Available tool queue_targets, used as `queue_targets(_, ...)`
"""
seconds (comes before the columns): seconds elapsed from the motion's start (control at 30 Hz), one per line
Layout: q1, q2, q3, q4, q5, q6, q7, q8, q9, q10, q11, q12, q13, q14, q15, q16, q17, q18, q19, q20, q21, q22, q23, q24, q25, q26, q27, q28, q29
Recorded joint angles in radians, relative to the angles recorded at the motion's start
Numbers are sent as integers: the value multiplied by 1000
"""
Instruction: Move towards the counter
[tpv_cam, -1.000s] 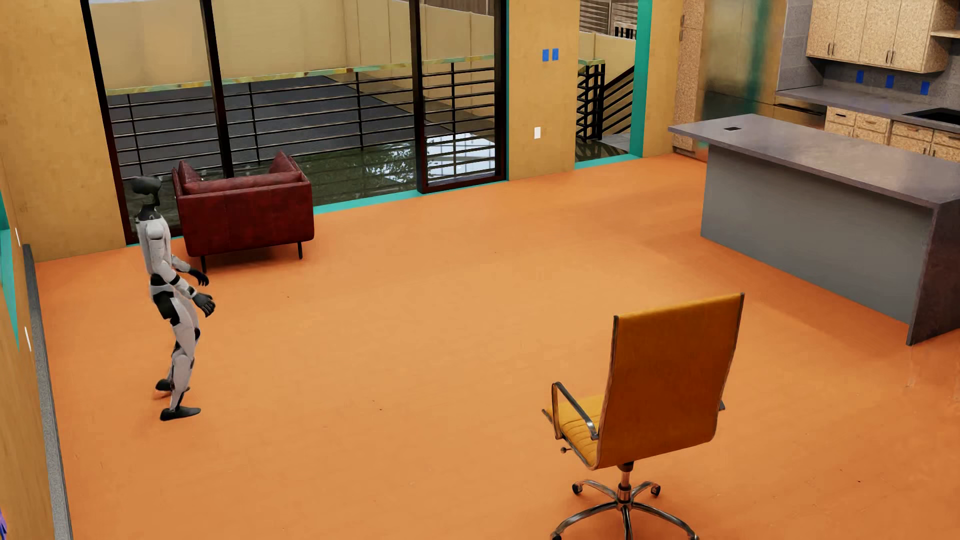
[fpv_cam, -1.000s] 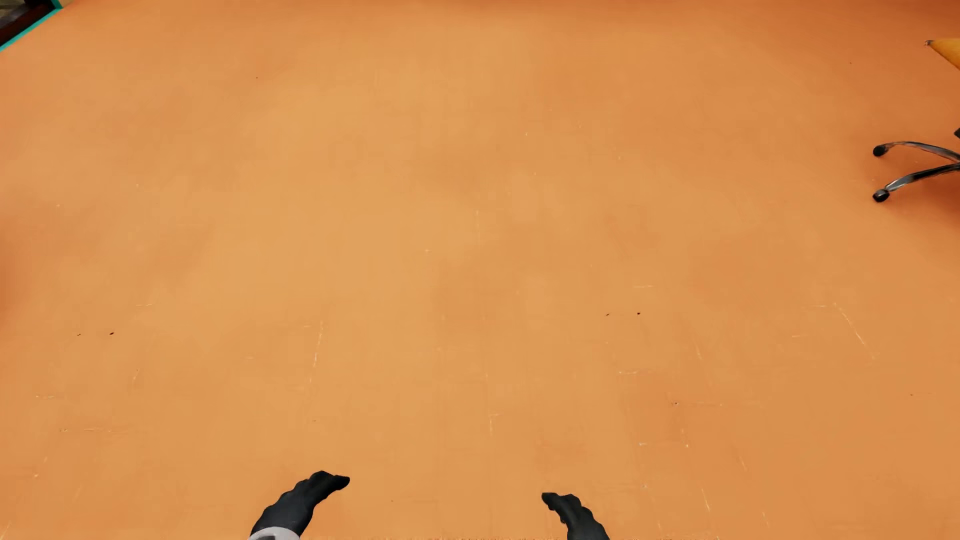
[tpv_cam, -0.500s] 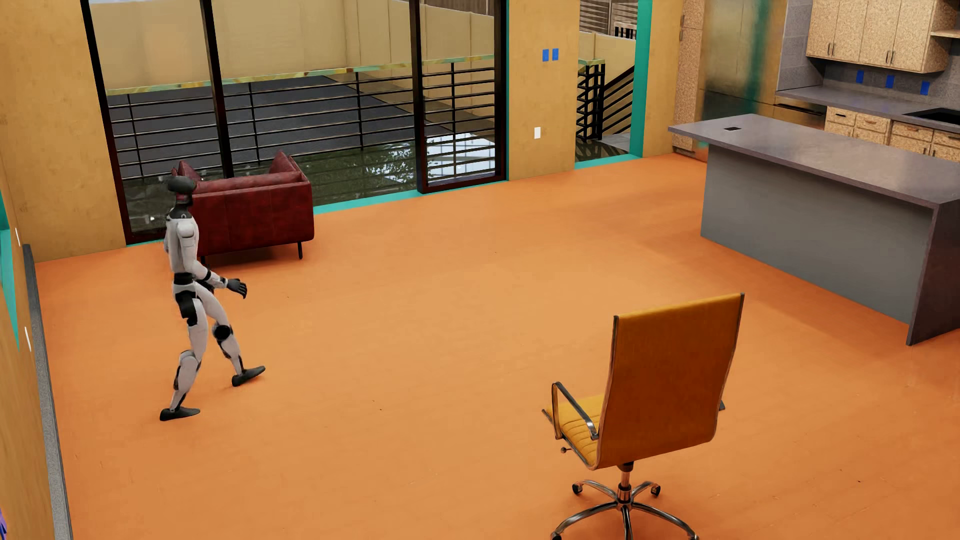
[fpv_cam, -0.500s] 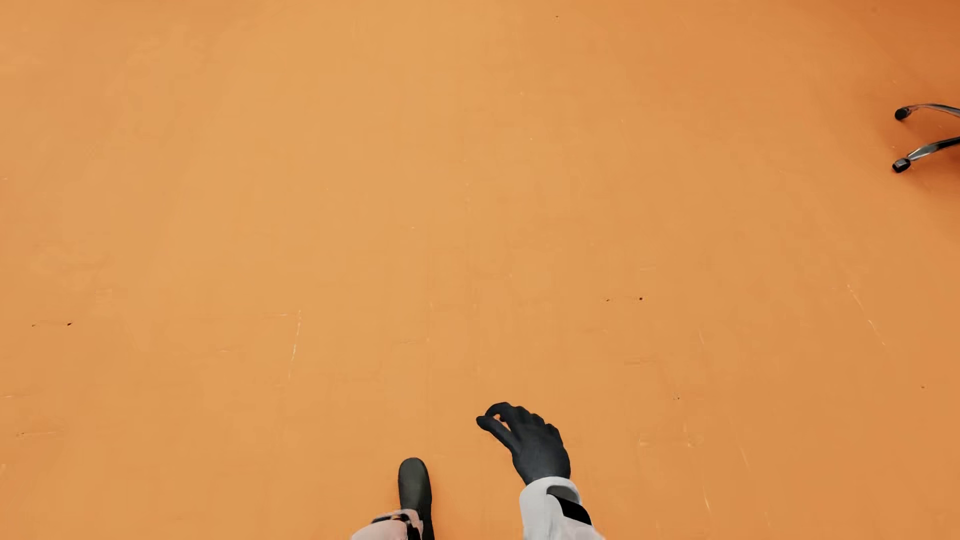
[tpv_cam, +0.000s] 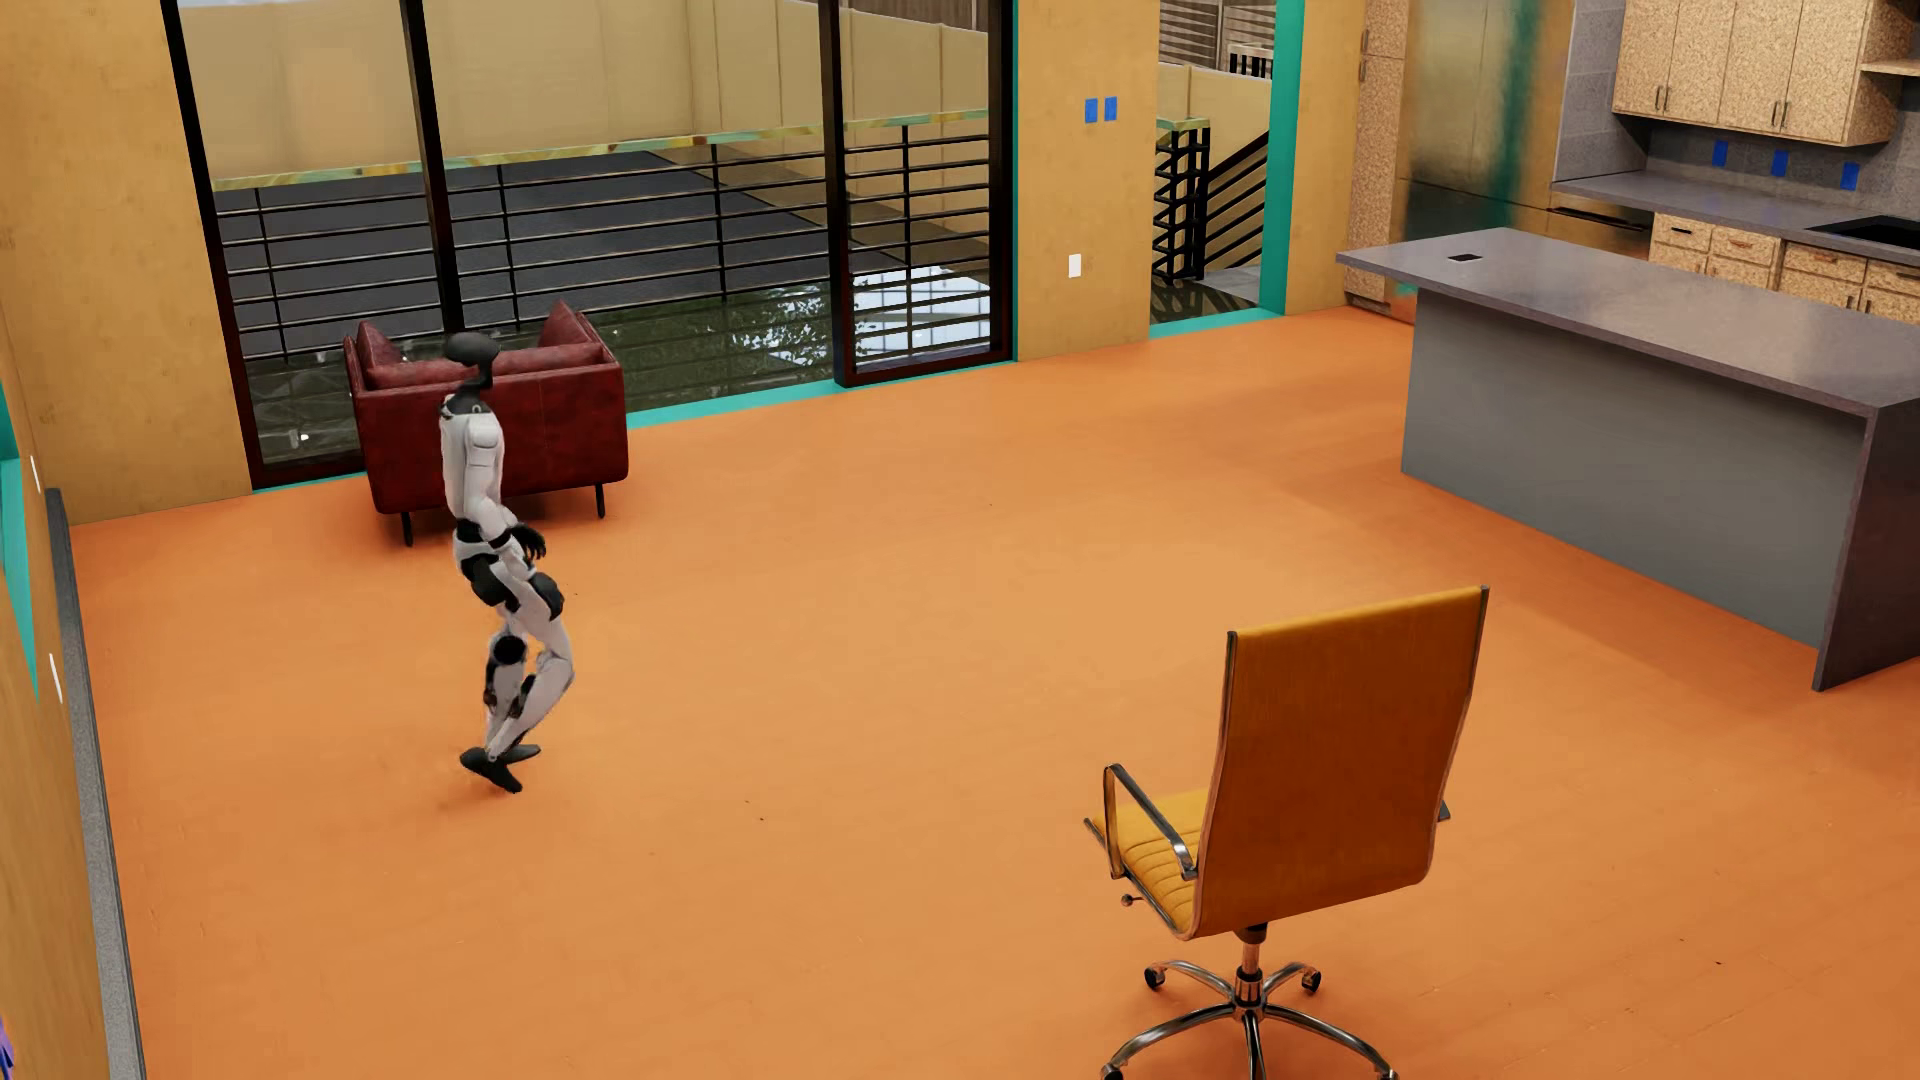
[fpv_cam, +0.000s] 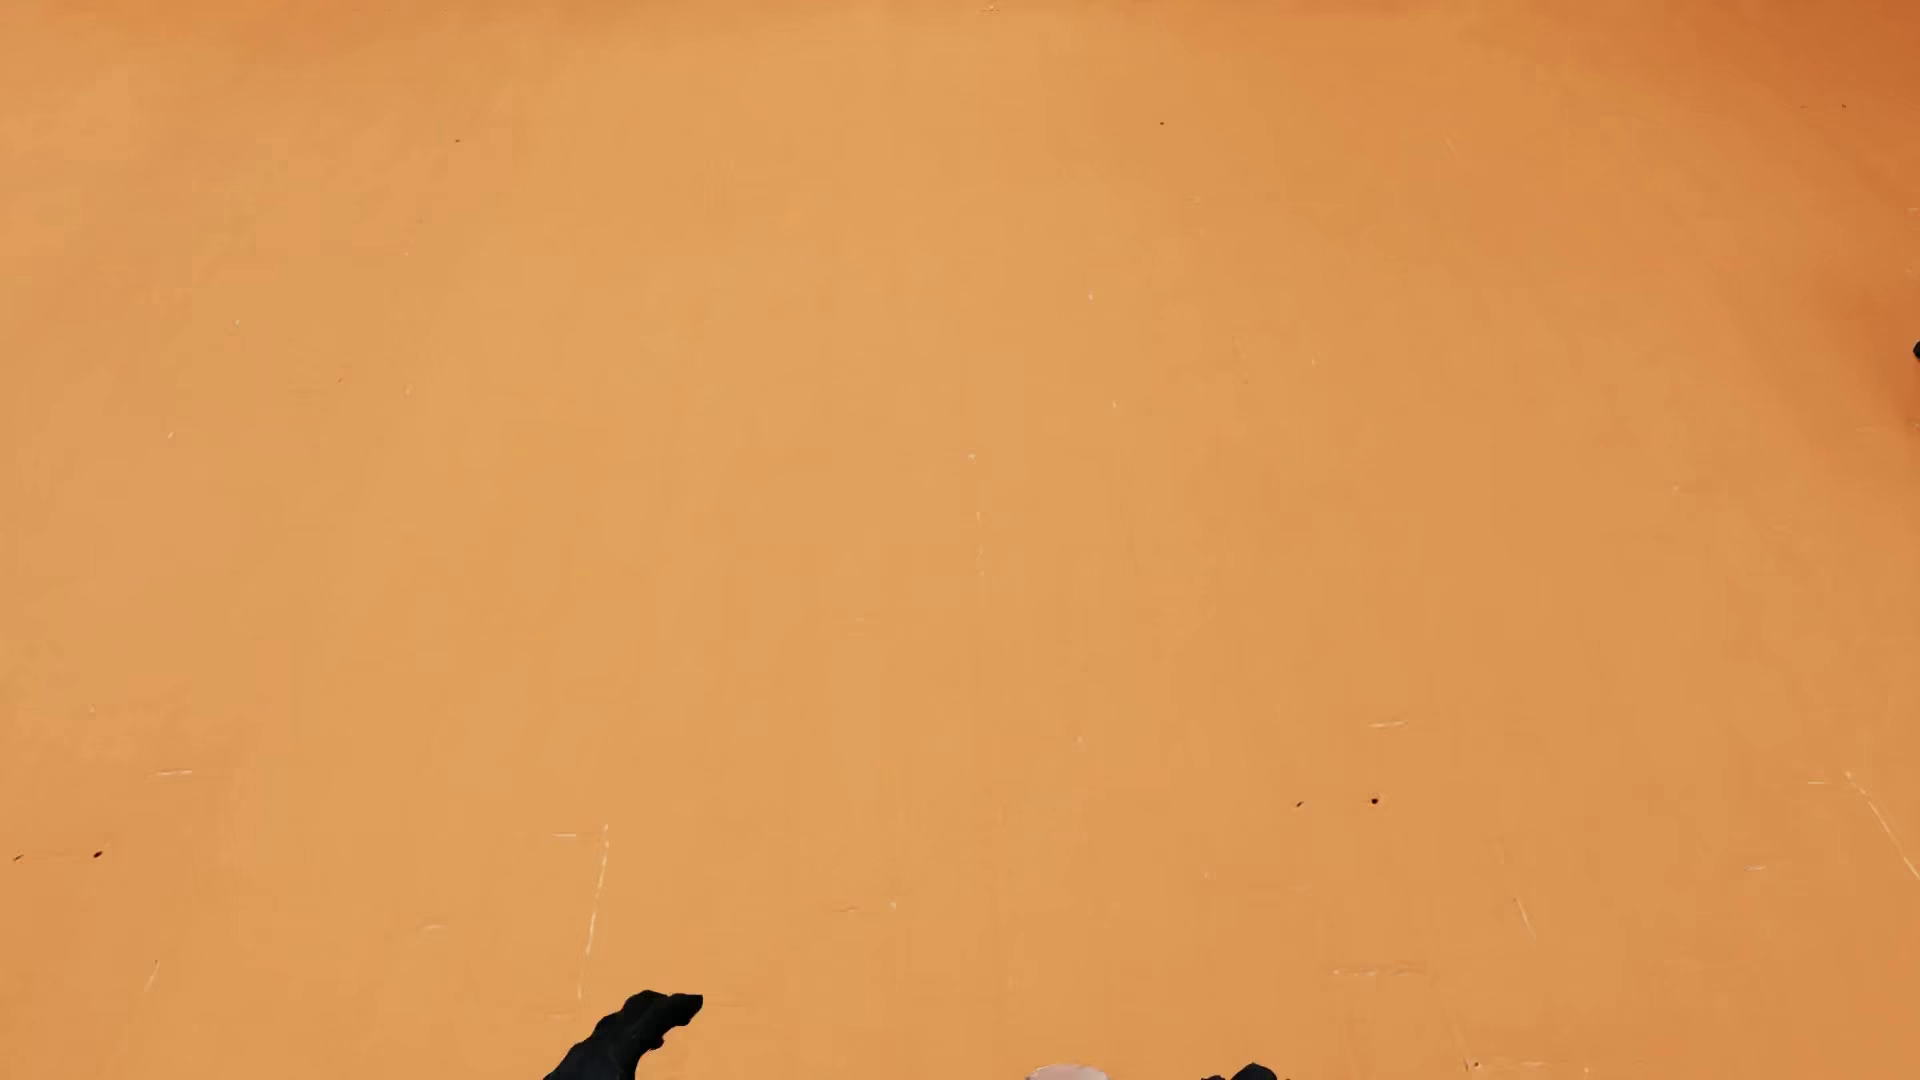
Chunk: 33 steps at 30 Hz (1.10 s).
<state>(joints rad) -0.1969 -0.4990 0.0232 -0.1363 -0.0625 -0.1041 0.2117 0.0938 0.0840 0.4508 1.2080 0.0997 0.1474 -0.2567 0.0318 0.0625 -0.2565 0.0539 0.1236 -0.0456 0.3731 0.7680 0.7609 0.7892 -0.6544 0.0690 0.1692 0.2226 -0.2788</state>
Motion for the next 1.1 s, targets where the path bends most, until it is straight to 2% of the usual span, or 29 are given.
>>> queue_targets(0.03, 39, -43, -11, -5, 6, 0, -7, -3, -2, -7, -90, -3, 28, -19, -67, 3, 9, 2, -8, -8, -51, -27, -28, -5, 13, -11, -1, -3, -5)
queue_targets(0.07, 77, -76, -24, -9, 5, 1, -14, -17, -4, -20, -218, -8, 51, -32, -110, 11, 20, 3, -40, -24, -100, -52, -50, -6, 15, -24, 1, -4, -10)
queue_targets(0.13, 156, -105, -50, -18, -5, 4, -29, -64, -13, -69, -550, -22, 84, -44, -117, 28, 43, -1, -67, -58, -179, -84, -74, 15, 1, -51, 8, 15, -26)
queue_targets(0.17, 198, -104, -61, -22, -9, 6, -39, -100, -20, -106, -734, -28, 95, -42, -82, 37, 54, -4, -82, -77, -199, -91, -74, 28, -17, -53, 5, 26, -30)
queue_targets(0.2, 241, -96, -72, -26, -4, 10, -51, -125, -28, -143, -903, -37, 100, -37, -56, 46, 65, -6, -81, -100, -206, -91, -68, 35, -42, -46, 0, 35, -30)
queue_targets(0.23, 279, -94, -82, -32, 6, 14, -65, -121, -36, -161, -1017, -44, 108, -35, -56, 50, 65, -10, -45, -121, -210, -82, -58, 38, -69, -36, -9, 41, -23)
queue_targets(0.27, 314, -96, -93, -35, 19, 18, -80, -101, -44, -169, -1048, -48, 115, -35, -55, 51, 64, -15, -43, -134, -211, -66, -46, 36, -94, -25, -21, 42, -12)
queue_targets(0.33, 388, -105, -114, -19, 57, 33, -116, -63, -59, -163, -947, -43, 127, -16, 62, 56, 69, -32, -125, -141, -209, -16, -11, 27, -142, 10, -44, 12, 8)
queue_targets(0.37, 413, -99, -121, -1, 71, 46, -126, -68, -65, -133, -888, -31, 128, 28, 115, 58, 75, -39, -136, -131, -213, 11, 13, 22, -163, 35, -48, -8, 17)
queue_targets(0.4, 423, -86, -125, 24, 87, 63, -127, -84, -68, -84, -833, -8, 121, 94, 117, 57, 87, -61, -141, -110, -225, 35, 42, 17, -177, 66, -43, -19, 26)
queue_targets(0.43, 402, -66, -129, 55, 109, 82, -131, -98, -68, 10, -801, 24, 100, 191, 85, 56, 103, -117, -138, -88, -250, 48, 81, 12, -185, 92, -37, -24, 28)
queue_targets(0.47, 347, -36, -131, 89, 131, 100, -138, -112, -64, 151, -792, 52, 77, 297, 51, 61, 123, -159, -160, -84, -277, 56, 113, 12, -187, 104, -32, -41, 22)
queue_targets(0.5, 264, 0, -133, 133, 149, 116, -136, -130, -58, 322, -796, 70, 72, 423, 21, 77, 137, -221, -169, -109, -294, 56, 127, 23, -187, 97, -43, -77, 5)
queue_targets(0.53, 172, 37, -131, 190, 166, 132, -126, -148, -52, 487, -803, 84, 56, 536, -7, 108, 150, -287, -172, -153, -299, 43, 135, 43, -191, 68, -55, -126, -4)
queue_targets(0.57, 79, 71, -125, 252, 186, 147, -113, -164, -45, 626, -809, 96, 35, 584, -34, 148, 160, -302, -177, -192, -290, 14, 136, 63, -199, 34, -73, -172, -4)
queue_targets(0.63, -99, 146, -103, 319, 228, 174, -125, -174, -30, 784, -817, 130, -32, 442, -90, 184, 169, -271, -188, -197, -243, -68, 138, 63, -232, 13, -107, -193, 9)
queue_targets(0.7, -244, 210, -75, 347, 263, 190, -138, -162, -20, 771, -792, 178, -109, 250, -161, 164, 172, -216, -196, -99, -194, -154, 135, 2, -261, 34, -125, -130, 17)
queue_targets(0.73, -301, 244, -63, 349, 272, 194, -145, -151, -18, 701, -783, 204, -151, 174, -195, 139, 178, -214, -199, -44, -173, -192, 134, -32, -267, 45, -127, -86, 21)
queue_targets(0.77, -345, 279, -51, 348, 276, 195, -145, -138, -17, 592, -783, 221, -189, 126, -224, 114, 180, -185, -202, -3, -153, -217, 129, -59, -268, 56, -132, -52, 25)
queue_targets(0.83, -395, 354, -30, 345, 272, 193, -117, -112, -20, 307, -805, 221, -248, 122, -268, 93, 176, -143, -202, 12, -114, -219, 105, -71, -263, 71, -148, -41, 24)
queue_targets(0.87, -401, 393, -19, 336, 268, 191, -101, -100, -23, 146, -823, 212, -269, 129, -285, 98, 177, -149, -202, -7, -97, -204, 90, -56, -253, 73, -156, -62, 20)
queue_targets(0.93, -385, 479, -1, 309, 261, 185, -76, -77, -33, -184, -873, 199, -303, 175, -306, 113, 183, -199, -202, -45, -58, -168, 74, -5, -232, 68, -166, -110, 14)
queue_targets(0.97, -396, 519, 7, 298, 262, 182, -96, -65, -37, -248, -878, 201, -315, 168, -318, 117, 188, -250, -201, -48, -35, -155, 75, 17, -229, 67, -167, -115, 12)
queue_targets(1.0, -399, 557, 14, 284, 259, 179, -132, -56, -41, -260, -877, 205, -322, 167, -330, 111, 191, -266, -198, -37, -14, -142, 77, 24, -231, 66, -164, -104, 13)
queue_targets(1.07, -409, 623, 24, 254, 238, 170, -158, -44, -48, -150, -850, 212, -312, 285, -322, 76, 191, -169, -185, 3, 7, -107, 83, 7, -233, 75, -149, -69, 20)
queue_targets(1.1, -412, 644, 28, 245, 222, 161, -146, -45, -54, -75, -813, 211, -293, 336, -286, 62, 190, -137, -173, 19, 5, -81, 89, 3, -232, 86, -133, -62, 21)
